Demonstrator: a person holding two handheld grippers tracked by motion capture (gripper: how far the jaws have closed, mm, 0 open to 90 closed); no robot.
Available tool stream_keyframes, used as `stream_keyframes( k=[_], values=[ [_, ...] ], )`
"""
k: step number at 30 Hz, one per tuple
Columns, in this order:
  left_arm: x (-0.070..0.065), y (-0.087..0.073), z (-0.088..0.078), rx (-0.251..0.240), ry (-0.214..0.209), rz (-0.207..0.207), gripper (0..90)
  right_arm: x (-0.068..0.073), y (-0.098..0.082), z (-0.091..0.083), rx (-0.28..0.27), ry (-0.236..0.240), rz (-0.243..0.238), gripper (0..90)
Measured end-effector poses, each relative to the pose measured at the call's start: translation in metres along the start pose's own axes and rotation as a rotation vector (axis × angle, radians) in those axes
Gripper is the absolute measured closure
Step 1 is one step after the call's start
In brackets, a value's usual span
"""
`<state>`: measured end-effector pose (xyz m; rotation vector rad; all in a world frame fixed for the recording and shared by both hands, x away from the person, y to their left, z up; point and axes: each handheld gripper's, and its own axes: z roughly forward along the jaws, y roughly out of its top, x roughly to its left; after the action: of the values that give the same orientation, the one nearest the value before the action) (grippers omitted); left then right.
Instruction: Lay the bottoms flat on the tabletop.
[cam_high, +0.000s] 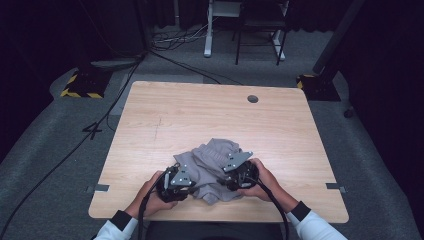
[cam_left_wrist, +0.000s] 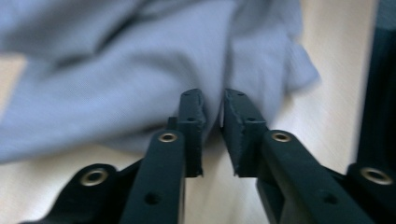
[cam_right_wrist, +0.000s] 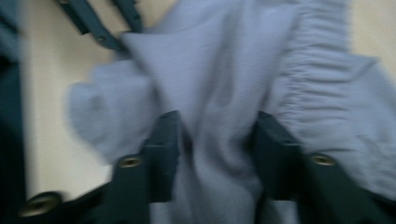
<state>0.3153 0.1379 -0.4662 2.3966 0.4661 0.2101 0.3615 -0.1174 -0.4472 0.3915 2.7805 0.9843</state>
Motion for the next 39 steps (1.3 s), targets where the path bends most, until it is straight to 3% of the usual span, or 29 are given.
stream_keyframes(
  k=[1,3,5,8,10,11,12,14,16,18,21,23,25,26,27,30,34,39],
  values=[
    [-0.001,-0.003,-0.005,-0.010,0.016,-0.018,63.0,0.003,-0.002,-0.008,-0.009,0.015,-0.011,43.9],
    [0.001,-0.004,-0.008,-0.026,0.028,-0.029,59.6,0.003,-0.002,-0.012,-0.021,0.017,-0.009,42.1],
    [0.007,-0.003,-0.015,-0.073,0.065,-0.074,52.5,-0.002,-0.001,-0.027,-0.080,0.028,0.011,41.0],
    [0.021,0.000,-0.017,-0.125,0.103,-0.127,45.6,-0.016,0.001,-0.046,-0.141,-0.027,0.040,41.8],
    [0.035,0.004,-0.014,-0.151,0.119,-0.164,44.8,-0.028,0.000,-0.050,-0.131,-0.102,0.046,42.4],
    [0.041,0.007,-0.010,-0.156,0.121,-0.179,41.0,-0.040,-0.004,-0.051,-0.120,-0.131,0.079,42.6],
    [0.046,0.009,-0.005,-0.151,0.128,-0.184,37.4,-0.050,-0.009,-0.050,-0.121,-0.119,0.132,42.9],
    [0.056,0.013,0.006,-0.157,0.109,-0.205,37.6,-0.066,-0.021,-0.044,-0.093,-0.109,0.185,41.4],
    [0.062,0.016,0.018,-0.143,0.090,-0.216,33.8,-0.075,-0.033,-0.036,-0.075,-0.054,0.240,39.5],
    [0.066,0.019,0.028,-0.137,0.047,-0.230,30.8,-0.078,-0.041,-0.029,-0.064,0.001,0.244,37.0],
    [0.067,0.022,0.036,-0.101,0.059,-0.215,30.9,-0.075,-0.045,-0.024,-0.073,0.064,0.230,34.9],
    [0.067,0.021,0.039,-0.076,0.068,-0.223,34.0,-0.068,-0.043,-0.023,-0.062,0.078,0.178,36.9],
    [0.069,0.017,0.043,-0.042,0.067,-0.229,38.1,-0.062,-0.043,-0.021,-0.046,0.064,0.144,45.0],
    [0.070,0.014,0.044,-0.037,0.054,-0.235,40.1,-0.057,-0.042,-0.019,-0.017,0.037,0.112,47.4],
    [0.071,0.013,0.044,-0.035,0.039,-0.233,46.5,-0.053,-0.042,-0.017,0.000,-0.003,0.075,57.1],
    [0.069,0.011,0.040,-0.024,0.032,-0.191,59.5,-0.048,-0.039,-0.016,0.003,-0.044,0.037,70.9],
    [0.066,0.010,0.031,-0.017,0.074,-0.144,81.5,-0.050,-0.034,-0.030,-0.036,-0.139,0.064,79.3],
    [0.070,0.011,0.013,-0.087,0.118,-0.148,84.6,-0.065,-0.034,-0.066,-0.152,-0.272,0.167,83.1]
  ],
)
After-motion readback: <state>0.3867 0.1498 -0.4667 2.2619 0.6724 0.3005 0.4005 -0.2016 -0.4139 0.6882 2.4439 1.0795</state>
